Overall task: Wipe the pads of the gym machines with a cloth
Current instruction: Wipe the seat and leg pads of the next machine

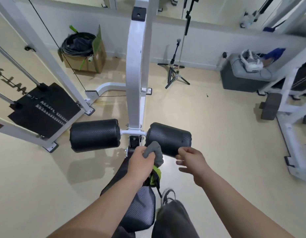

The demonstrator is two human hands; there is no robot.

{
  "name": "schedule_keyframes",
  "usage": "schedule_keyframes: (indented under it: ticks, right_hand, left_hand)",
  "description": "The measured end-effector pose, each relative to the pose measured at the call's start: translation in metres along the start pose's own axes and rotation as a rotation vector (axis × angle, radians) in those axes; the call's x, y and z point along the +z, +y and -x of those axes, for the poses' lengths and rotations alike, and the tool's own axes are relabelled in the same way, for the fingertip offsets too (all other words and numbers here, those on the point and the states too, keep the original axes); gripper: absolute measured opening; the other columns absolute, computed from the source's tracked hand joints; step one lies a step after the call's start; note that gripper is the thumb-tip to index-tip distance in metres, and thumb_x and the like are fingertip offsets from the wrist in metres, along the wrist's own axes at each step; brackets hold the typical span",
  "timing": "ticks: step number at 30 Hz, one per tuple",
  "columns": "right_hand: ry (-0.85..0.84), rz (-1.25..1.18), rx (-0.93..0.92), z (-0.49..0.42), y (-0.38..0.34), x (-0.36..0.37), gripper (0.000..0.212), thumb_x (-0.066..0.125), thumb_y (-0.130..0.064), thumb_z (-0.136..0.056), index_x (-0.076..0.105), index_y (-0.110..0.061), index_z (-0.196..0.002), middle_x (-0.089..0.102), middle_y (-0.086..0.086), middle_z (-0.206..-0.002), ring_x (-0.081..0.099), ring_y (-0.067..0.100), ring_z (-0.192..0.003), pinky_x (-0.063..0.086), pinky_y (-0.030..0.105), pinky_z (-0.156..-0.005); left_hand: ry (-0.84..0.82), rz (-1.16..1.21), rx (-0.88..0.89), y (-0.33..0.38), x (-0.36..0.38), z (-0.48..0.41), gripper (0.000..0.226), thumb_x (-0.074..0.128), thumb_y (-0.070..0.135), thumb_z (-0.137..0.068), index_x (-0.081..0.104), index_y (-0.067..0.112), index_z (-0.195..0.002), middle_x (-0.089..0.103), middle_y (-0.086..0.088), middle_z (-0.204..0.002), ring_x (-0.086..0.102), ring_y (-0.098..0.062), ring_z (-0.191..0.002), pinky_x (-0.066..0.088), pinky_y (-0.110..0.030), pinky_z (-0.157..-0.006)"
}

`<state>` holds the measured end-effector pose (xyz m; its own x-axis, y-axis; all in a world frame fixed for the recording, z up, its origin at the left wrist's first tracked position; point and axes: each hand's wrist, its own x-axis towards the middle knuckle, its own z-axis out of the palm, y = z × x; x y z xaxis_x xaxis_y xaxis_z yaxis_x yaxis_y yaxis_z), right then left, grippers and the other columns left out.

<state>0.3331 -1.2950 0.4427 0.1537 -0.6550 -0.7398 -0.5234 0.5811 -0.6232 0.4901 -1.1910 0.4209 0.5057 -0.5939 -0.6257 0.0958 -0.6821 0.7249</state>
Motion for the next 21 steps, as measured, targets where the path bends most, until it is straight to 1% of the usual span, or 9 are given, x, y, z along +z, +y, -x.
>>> schedule_keyframes:
  ticks: [4, 7, 9, 11, 12, 14, 16, 18, 21]
  right_hand:
    - [0.095, 0.089, -0.018, -0.066, -0.01, -0.028, 0.033, 0.06, -0.024, -0.093, 0.061, 0.0, -0.115, 0.062, 0.008, -0.094, 0.055, 0.027, -0.078, 0.048, 0.039, -0.072]
    - [0.098, 0.195, 0.01, -0.105, -0.02, -0.038, 0.037, 0.056, -0.028, -0.097, 0.056, -0.014, -0.131, 0.067, 0.005, -0.1, 0.061, 0.025, -0.077, 0.051, 0.038, -0.07]
    - [0.074, 0.321, -0.026, -0.123, -0.021, -0.044, 0.037, 0.054, -0.031, -0.098, 0.056, -0.019, -0.134, 0.066, 0.004, -0.101, 0.062, 0.022, -0.075, 0.051, 0.032, -0.065]
    - [0.044, 0.424, -0.082, -0.141, -0.021, -0.05, 0.034, 0.053, -0.029, -0.099, 0.058, -0.02, -0.131, 0.067, 0.003, -0.097, 0.061, 0.019, -0.072, 0.048, 0.031, -0.061]
    - [0.03, 0.446, -0.087, -0.148, -0.022, -0.052, 0.034, 0.052, -0.029, -0.099, 0.059, -0.021, -0.132, 0.068, 0.004, -0.097, 0.06, 0.019, -0.07, 0.051, 0.033, -0.063]
    - [-0.019, 0.487, -0.082, -0.161, -0.017, -0.06, 0.04, 0.05, -0.031, -0.101, 0.058, -0.027, -0.141, 0.068, 0.002, -0.097, 0.058, 0.019, -0.069, 0.057, 0.04, -0.072]
    - [-0.103, 0.534, -0.049, -0.166, -0.015, -0.066, 0.049, 0.044, -0.035, -0.105, 0.044, -0.034, -0.154, 0.062, 0.0, -0.103, 0.057, 0.02, -0.077, 0.059, 0.044, -0.076]
    - [-0.177, 0.544, 0.021, -0.167, -0.017, -0.071, 0.051, 0.038, -0.039, -0.108, 0.032, -0.042, -0.158, 0.06, -0.001, -0.114, 0.059, 0.027, -0.098, 0.06, 0.045, -0.071]
    - [-0.241, 0.525, 0.104, -0.169, -0.025, -0.075, 0.04, 0.038, -0.029, -0.104, 0.052, -0.041, -0.139, 0.064, 0.001, -0.12, 0.061, 0.034, -0.114, 0.062, 0.053, -0.076]
  left_hand:
    - [0.059, -0.07, 0.086, 0.032, 0.013, -0.04, 0.024, 0.068, 0.033, -0.093, 0.058, 0.025, -0.113, 0.068, 0.006, -0.1, 0.066, -0.015, -0.095, 0.054, -0.029, -0.079]
    - [0.187, -0.179, 0.175, 0.056, 0.026, -0.074, 0.027, 0.069, 0.037, -0.092, 0.062, 0.03, -0.118, 0.07, 0.01, -0.101, 0.065, -0.014, -0.094, 0.051, -0.028, -0.078]
    - [0.268, -0.221, 0.283, 0.062, 0.042, -0.095, 0.034, 0.066, 0.034, -0.096, 0.061, 0.028, -0.129, 0.066, 0.012, -0.111, 0.061, -0.012, -0.101, 0.046, -0.023, -0.086]
    - [0.301, -0.333, 0.355, 0.053, 0.065, -0.117, 0.036, 0.064, 0.032, -0.097, 0.062, 0.021, -0.131, 0.059, 0.004, -0.125, 0.055, -0.018, -0.115, 0.037, -0.021, -0.097]
    - [0.31, -0.453, 0.358, 0.044, 0.077, -0.125, 0.036, 0.064, 0.033, -0.097, 0.063, 0.02, -0.13, 0.056, -0.001, -0.131, 0.05, -0.025, -0.12, 0.036, -0.025, -0.102]
    - [0.402, -0.666, 0.353, 0.028, 0.106, -0.137, 0.038, 0.064, 0.037, -0.094, 0.064, 0.022, -0.129, 0.052, -0.006, -0.136, 0.044, -0.034, -0.122, 0.041, -0.045, -0.105]
    - [0.489, -0.696, 0.33, 0.026, 0.125, -0.137, 0.04, 0.064, 0.037, -0.092, 0.064, 0.022, -0.129, 0.054, -0.007, -0.136, 0.043, -0.035, -0.12, 0.044, -0.053, -0.1]
    - [0.482, -0.666, 0.334, 0.032, 0.145, -0.131, 0.04, 0.062, 0.037, -0.093, 0.063, 0.021, -0.13, 0.056, -0.005, -0.135, 0.046, -0.033, -0.119, 0.045, -0.052, -0.098]
    - [0.339, -0.677, 0.456, 0.025, 0.177, -0.104, 0.042, 0.059, 0.037, -0.091, 0.06, 0.024, -0.13, 0.055, 0.002, -0.137, 0.047, -0.028, -0.119, 0.045, -0.045, -0.096]
